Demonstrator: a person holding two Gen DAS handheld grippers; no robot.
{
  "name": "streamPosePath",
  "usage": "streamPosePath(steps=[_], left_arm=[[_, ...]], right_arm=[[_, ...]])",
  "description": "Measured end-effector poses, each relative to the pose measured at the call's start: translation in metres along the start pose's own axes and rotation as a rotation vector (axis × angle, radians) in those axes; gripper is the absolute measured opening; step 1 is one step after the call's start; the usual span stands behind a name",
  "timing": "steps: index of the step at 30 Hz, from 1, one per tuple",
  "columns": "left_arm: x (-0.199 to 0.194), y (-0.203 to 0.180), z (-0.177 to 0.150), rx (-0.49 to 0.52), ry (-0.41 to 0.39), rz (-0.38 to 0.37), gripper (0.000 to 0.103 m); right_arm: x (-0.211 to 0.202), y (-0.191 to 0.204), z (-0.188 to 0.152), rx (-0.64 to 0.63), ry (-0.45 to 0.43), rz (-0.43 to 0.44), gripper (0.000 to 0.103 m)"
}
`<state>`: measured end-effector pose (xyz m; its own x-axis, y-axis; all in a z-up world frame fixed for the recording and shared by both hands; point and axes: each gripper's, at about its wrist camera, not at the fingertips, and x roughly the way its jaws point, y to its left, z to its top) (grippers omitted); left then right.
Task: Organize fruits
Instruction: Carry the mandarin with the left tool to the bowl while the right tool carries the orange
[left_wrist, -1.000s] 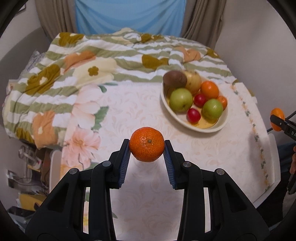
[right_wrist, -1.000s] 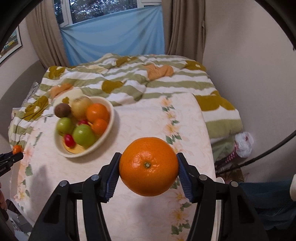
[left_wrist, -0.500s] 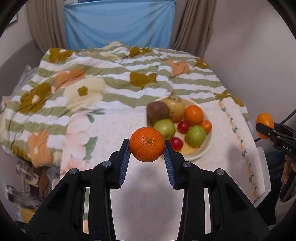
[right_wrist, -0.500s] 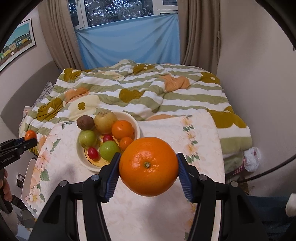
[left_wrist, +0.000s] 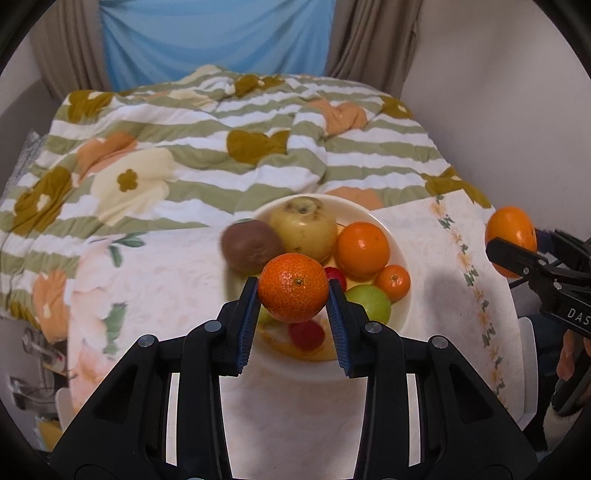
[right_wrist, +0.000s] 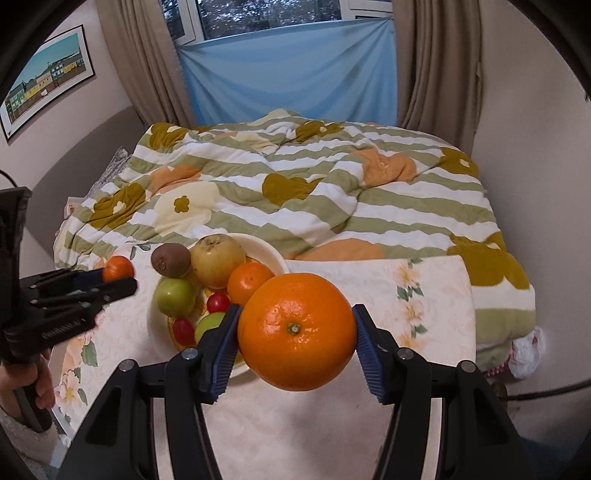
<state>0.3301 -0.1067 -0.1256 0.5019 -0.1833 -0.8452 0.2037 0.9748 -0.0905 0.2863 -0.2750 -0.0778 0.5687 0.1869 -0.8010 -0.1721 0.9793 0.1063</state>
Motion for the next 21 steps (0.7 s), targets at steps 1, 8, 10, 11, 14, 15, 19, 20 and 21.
streamPosePath(steps=[1, 8, 10, 11, 14, 15, 19, 20, 21], left_arm=[[0.007, -0.004, 0.001, 0.002, 0.012, 0.001, 0.043], [0.038, -0.020, 0.008, 0.022, 0.060, 0.005, 0.043], [0.043, -0.022, 0.009, 0.026, 0.067, 0.014, 0.043], [0.044, -0.023, 0.009, 0.026, 0.070, 0.015, 0.043], [0.048, -0.023, 0.008, 0.031, 0.077, 0.009, 0.043], [0.049, -0.024, 0.008, 0.037, 0.082, 0.009, 0.043], [0.046, -0.027, 0.006, 0.066, 0.079, 0.008, 0.071], [0.043, -0.027, 0.006, 0.067, 0.068, 0.012, 0.097], [0.036, -0.026, 0.005, 0.064, 0.042, 0.015, 0.103]], right_arm=[[0.002, -0.002, 0.002, -0.005, 0.002, 0.001, 0.055], [0.016, -0.020, 0.010, -0.013, 0.016, 0.012, 0.055], [0.020, -0.023, 0.011, -0.013, 0.023, 0.015, 0.055], [0.023, -0.025, 0.012, -0.015, 0.027, 0.016, 0.055], [0.027, -0.027, 0.012, -0.022, 0.037, 0.016, 0.054], [0.028, -0.027, 0.012, -0.022, 0.038, 0.014, 0.055], [0.027, -0.026, 0.013, -0.019, 0.033, 0.008, 0.055], [0.027, -0.025, 0.013, -0.015, 0.031, 0.006, 0.054], [0.026, -0.024, 0.013, -0.011, 0.029, 0.005, 0.054]])
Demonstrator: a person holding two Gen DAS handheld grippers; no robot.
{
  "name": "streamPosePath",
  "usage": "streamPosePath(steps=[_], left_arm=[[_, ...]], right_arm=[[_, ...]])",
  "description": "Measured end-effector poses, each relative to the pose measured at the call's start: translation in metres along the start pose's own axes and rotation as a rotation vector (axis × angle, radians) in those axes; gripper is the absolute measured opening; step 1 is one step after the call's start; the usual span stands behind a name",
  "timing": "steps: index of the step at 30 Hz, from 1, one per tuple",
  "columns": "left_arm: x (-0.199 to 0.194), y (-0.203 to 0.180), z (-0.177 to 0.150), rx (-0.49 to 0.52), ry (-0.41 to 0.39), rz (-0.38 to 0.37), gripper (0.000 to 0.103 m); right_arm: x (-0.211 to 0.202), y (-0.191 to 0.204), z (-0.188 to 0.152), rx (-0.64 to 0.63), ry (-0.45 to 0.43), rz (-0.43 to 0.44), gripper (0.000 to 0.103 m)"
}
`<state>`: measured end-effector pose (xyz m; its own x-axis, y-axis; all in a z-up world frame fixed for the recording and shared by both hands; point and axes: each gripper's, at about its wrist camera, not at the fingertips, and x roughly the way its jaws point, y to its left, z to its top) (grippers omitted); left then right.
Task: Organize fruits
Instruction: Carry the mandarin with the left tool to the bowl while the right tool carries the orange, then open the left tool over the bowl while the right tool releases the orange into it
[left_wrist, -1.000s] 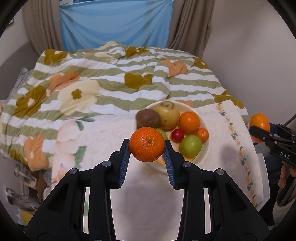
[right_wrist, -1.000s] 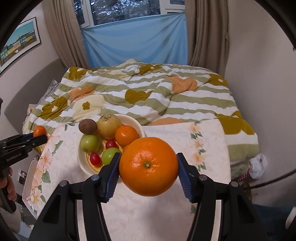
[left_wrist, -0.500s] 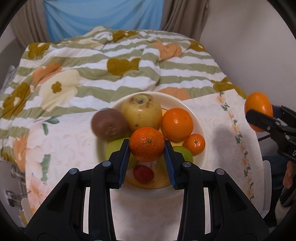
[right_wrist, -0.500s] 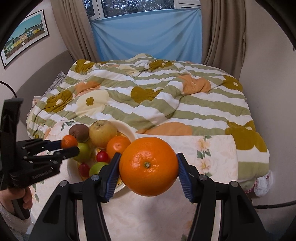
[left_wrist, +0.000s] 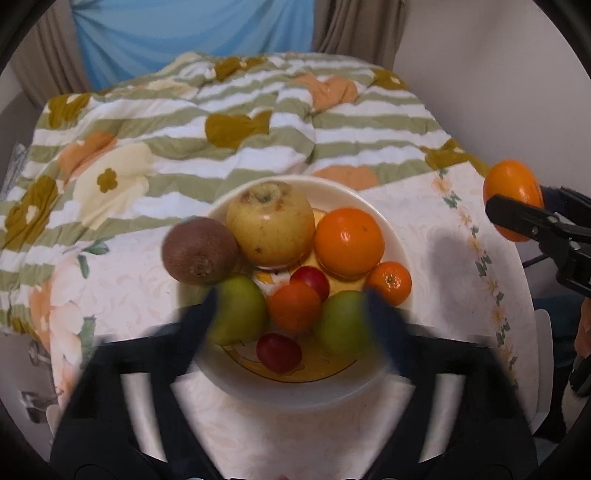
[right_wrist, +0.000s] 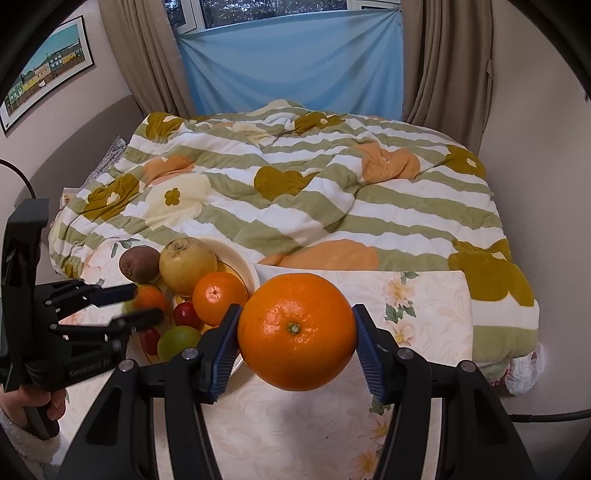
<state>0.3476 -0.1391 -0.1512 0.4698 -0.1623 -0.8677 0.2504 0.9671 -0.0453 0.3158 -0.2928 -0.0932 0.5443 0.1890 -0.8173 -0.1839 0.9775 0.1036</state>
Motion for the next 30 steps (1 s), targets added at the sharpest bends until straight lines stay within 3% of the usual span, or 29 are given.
streamPosePath(steps=[3, 11, 19, 30], left_arm=[[-0.014, 0.004, -0.001, -0.003, -0.035, -0.030, 0.103], [-0.040, 0.029, -0.017, -0.010, -0.047, -0.004, 0.103], [-0.077, 0.075, -0.037, -0.068, -0.084, 0.063, 0.103], [-0.098, 0.121, -0.059, -0.171, -0.091, 0.141, 0.103]], right_arm=[[-0.003, 0.004, 0.000, 0.004, -0.005, -0.010, 0.054], [-0.011, 0.021, -0.001, 0.004, -0.017, -0.021, 0.054], [-0.012, 0.057, 0.003, -0.020, -0.030, 0.003, 0.054], [0.022, 0.097, 0.009, -0.069, -0.007, 0.068, 0.055]])
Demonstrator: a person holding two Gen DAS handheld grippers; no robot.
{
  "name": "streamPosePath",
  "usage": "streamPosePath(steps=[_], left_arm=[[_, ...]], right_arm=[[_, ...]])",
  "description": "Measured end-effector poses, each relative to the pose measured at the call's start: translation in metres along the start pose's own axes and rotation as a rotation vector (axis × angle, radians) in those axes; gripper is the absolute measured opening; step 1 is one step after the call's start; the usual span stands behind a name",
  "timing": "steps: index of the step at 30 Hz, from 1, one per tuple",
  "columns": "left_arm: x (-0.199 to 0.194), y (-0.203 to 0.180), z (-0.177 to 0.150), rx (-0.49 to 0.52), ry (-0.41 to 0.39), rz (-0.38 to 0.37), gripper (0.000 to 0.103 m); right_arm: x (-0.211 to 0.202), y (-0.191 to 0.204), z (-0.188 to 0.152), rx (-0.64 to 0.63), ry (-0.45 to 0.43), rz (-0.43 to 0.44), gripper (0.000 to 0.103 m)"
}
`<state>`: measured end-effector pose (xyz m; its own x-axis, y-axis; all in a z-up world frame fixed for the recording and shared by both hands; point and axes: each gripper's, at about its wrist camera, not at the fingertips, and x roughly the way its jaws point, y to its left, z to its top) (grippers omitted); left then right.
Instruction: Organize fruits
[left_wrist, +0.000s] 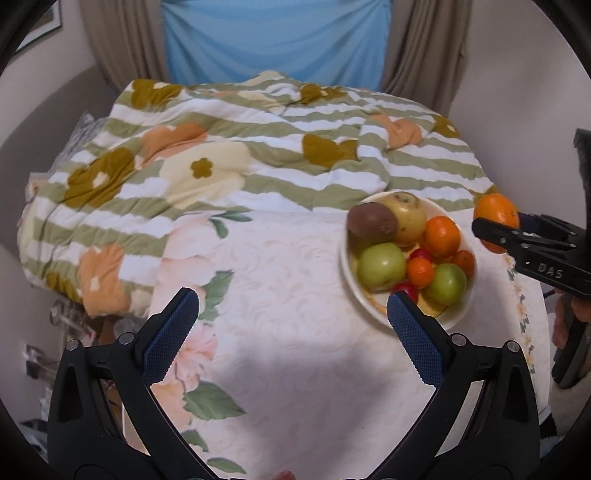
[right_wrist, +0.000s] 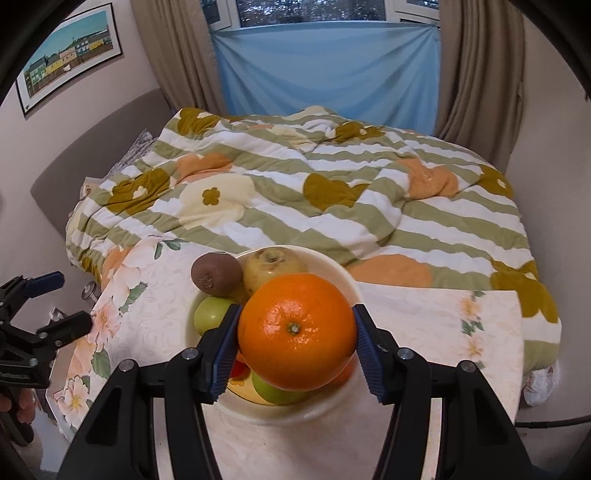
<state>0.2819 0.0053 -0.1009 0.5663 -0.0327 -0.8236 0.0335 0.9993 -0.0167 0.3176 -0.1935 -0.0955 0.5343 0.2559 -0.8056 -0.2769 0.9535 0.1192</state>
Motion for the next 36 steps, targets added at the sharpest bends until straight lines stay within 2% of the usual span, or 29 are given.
streamPosePath(steps=[7, 21, 23, 25, 27, 36], left_arm=[[0.007, 0.014, -0.009, -0.047, 0.022, 0.039, 0.103], [0.022, 0.029, -0.033, -0.133, 0.060, 0.058, 0.103], [0.021, 0.030, -0.035, -0.139, 0.060, 0.060, 0.103], [0.020, 0.030, -0.036, -0.144, 0.057, 0.063, 0.103], [0.019, 0.030, -0.037, -0.149, 0.054, 0.070, 0.103], [0.008, 0.020, -0.037, -0.175, 0.015, 0.090, 0.103]], right_arm=[[0.030, 0.006, -0.004, -0.015, 0.016, 0.052, 0.055], [0.054, 0.009, -0.007, -0.030, 0.030, 0.046, 0.056], [0.049, 0.009, -0.006, -0.029, -0.007, 0.056, 0.066], [0.042, 0.010, -0.004, -0.032, -0.046, 0.057, 0.091], [0.038, 0.010, -0.004, -0.034, -0.062, 0.058, 0.100], [0.023, 0.004, -0.011, -0.059, -0.068, 0.053, 0.102]])
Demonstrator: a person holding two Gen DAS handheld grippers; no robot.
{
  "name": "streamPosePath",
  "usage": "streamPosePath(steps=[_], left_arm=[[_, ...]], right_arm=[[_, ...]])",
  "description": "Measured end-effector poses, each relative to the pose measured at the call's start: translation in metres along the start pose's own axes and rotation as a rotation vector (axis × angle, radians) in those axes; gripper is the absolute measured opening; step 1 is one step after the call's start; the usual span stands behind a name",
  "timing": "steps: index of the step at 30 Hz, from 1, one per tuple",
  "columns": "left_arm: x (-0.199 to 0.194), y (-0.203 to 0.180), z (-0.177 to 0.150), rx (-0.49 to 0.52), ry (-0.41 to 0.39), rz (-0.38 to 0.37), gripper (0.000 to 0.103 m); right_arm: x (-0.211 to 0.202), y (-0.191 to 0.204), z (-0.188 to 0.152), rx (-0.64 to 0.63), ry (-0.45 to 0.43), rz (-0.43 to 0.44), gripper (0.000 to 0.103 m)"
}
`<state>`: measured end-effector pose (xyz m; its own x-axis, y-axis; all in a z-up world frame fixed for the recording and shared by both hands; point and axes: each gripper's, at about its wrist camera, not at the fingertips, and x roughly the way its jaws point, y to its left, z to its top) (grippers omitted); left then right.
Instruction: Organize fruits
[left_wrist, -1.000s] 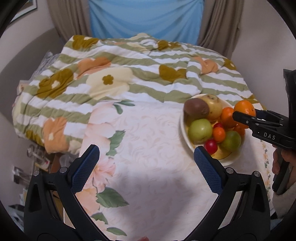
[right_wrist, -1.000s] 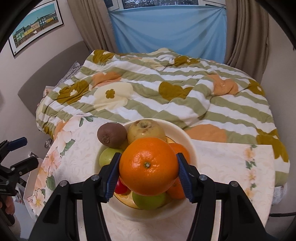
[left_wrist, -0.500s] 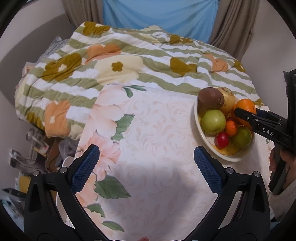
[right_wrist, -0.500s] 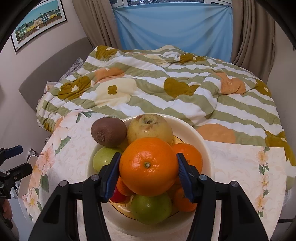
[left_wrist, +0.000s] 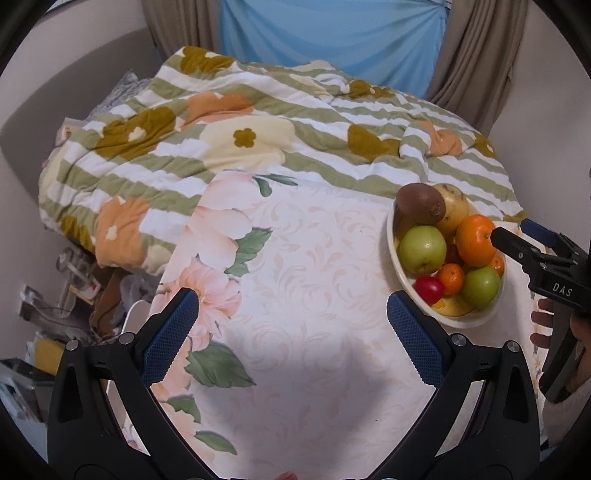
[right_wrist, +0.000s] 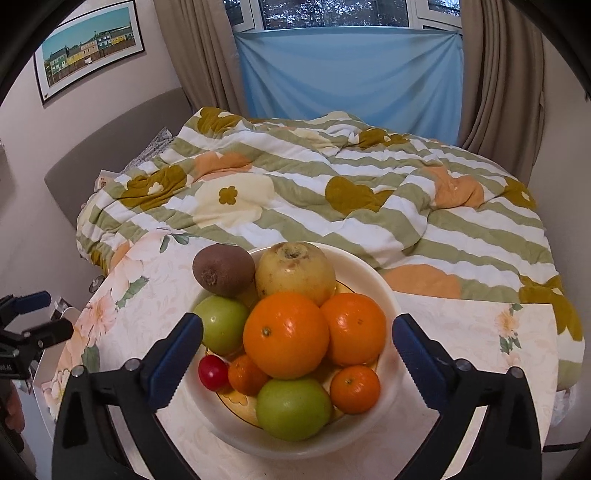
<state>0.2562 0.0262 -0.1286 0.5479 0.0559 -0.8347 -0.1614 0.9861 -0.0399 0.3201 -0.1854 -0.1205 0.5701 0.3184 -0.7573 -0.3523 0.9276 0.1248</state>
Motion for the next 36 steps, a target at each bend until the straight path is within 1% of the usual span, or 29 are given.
streamPosePath(steps=[5, 10, 14, 20, 23, 28, 32, 36], left_arm=[[-0.017, -0.012, 0.003, 0.015, -0.039, 0.001, 0.103], [-0.045, -0.023, 0.009, 0.051, -0.089, -0.017, 0.103], [-0.077, -0.025, 0.012, 0.075, -0.136, -0.069, 0.103], [-0.112, -0.027, 0.009, 0.134, -0.173, -0.072, 0.103], [-0.125, -0.023, 0.002, 0.144, -0.189, -0.082, 0.103], [-0.150, -0.017, -0.014, 0.157, -0.228, -0.079, 0.103], [-0.166, -0.015, -0.028, 0.175, -0.256, -0.084, 0.103], [-0.174, -0.016, -0.038, 0.202, -0.268, -0.095, 0.103]], right_arm=[[-0.018, -0.004, 0.000, -0.006, -0.028, -0.005, 0.102], [-0.053, -0.001, 0.001, 0.009, -0.065, -0.042, 0.102], [-0.090, 0.009, -0.001, 0.015, -0.078, -0.112, 0.102], [-0.141, 0.020, -0.012, 0.069, -0.088, -0.194, 0.102], [-0.160, 0.029, -0.022, 0.087, -0.087, -0.261, 0.102], [-0.186, 0.039, -0.041, 0.162, -0.073, -0.293, 0.102], [-0.200, 0.044, -0.057, 0.182, -0.068, -0.329, 0.102], [-0.205, 0.051, -0.067, 0.188, -0.064, -0.356, 0.102]])
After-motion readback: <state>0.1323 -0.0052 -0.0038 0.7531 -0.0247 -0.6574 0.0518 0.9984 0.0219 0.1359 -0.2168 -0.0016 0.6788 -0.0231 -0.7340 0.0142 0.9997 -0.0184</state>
